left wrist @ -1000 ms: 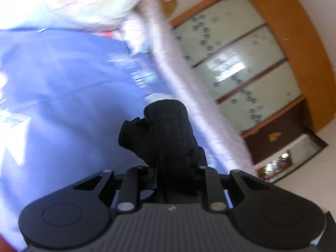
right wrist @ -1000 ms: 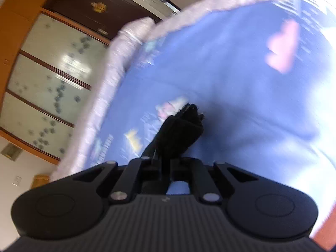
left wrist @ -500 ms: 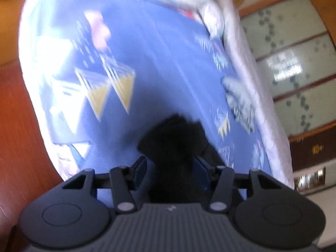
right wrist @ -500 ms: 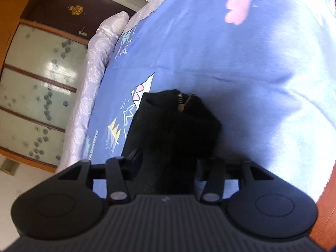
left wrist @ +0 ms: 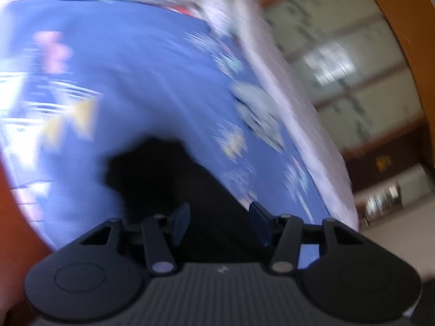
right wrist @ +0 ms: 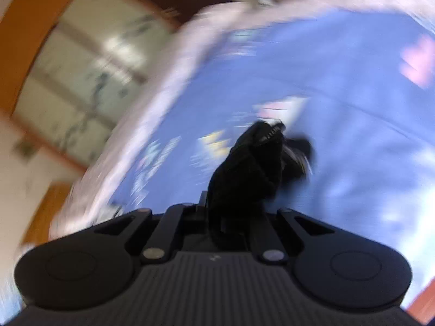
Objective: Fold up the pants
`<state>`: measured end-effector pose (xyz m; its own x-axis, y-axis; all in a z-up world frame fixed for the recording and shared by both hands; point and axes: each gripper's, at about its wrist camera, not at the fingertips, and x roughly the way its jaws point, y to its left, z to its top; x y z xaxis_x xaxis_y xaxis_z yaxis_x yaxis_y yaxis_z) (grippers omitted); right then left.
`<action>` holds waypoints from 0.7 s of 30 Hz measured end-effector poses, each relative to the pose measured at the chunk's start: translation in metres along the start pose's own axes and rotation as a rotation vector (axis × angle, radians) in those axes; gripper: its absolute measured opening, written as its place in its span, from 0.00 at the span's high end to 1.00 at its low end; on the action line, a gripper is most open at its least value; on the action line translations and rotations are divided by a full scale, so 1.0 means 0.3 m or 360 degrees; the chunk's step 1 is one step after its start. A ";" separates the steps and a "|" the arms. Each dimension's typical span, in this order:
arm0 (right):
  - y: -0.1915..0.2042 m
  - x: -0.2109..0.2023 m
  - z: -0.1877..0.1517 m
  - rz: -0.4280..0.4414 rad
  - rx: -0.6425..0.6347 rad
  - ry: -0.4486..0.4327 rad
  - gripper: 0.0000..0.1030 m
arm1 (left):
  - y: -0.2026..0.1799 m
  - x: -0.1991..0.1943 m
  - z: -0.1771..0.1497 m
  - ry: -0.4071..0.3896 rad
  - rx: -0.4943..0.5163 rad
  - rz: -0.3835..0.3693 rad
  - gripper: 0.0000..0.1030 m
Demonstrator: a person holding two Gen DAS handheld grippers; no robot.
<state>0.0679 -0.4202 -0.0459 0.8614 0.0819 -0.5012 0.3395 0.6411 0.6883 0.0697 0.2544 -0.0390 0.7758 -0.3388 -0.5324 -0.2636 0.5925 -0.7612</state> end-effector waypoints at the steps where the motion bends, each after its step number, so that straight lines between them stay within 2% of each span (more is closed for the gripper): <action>1: 0.064 0.008 -0.016 0.0045 -0.0094 0.0028 0.91 | -0.034 0.030 -0.013 0.0039 0.0044 -0.0039 0.53; 4: 0.294 0.058 -0.128 0.0167 -0.0484 0.0161 0.91 | -0.146 0.145 -0.060 0.0173 0.0184 -0.0143 0.53; 8: 0.556 0.188 -0.404 0.0258 -0.1030 0.0417 0.90 | -0.227 0.255 -0.132 0.0301 0.0307 -0.0186 0.53; 10: 0.611 0.290 -0.573 0.0289 -0.1169 0.0600 0.83 | -0.241 0.286 -0.174 0.0344 0.0350 -0.0170 0.53; 12: 0.622 0.408 -0.710 0.0277 -0.1306 0.0819 0.52 | -0.243 0.306 -0.208 0.0393 0.0366 -0.0143 0.53; 13: 0.620 0.448 -0.759 0.0255 -0.1368 0.0905 0.52 | -0.235 0.308 -0.215 0.0414 0.0357 -0.0140 0.53; 14: 0.620 0.451 -0.788 0.0224 -0.1424 0.0875 0.51 | -0.230 0.310 -0.223 0.0428 0.0348 -0.0142 0.52; 16: 0.623 0.417 -0.781 0.0273 -0.1460 0.0824 0.49 | -0.217 0.305 -0.222 0.0426 0.0363 -0.0148 0.52; 18: 0.618 0.385 -0.729 0.0336 -0.1392 0.0834 0.49 | -0.232 0.316 -0.220 0.0419 0.0390 -0.0143 0.52; 21: 0.606 0.325 -0.653 0.0308 -0.1364 0.0708 0.49 | -0.258 0.349 -0.223 0.0442 0.0394 -0.0175 0.52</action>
<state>0.1395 -0.1462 -0.0723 0.5930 0.4107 -0.6925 -0.3327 0.9082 0.2538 0.1330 0.1241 -0.0607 0.5978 -0.5752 -0.5584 -0.0146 0.6886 -0.7250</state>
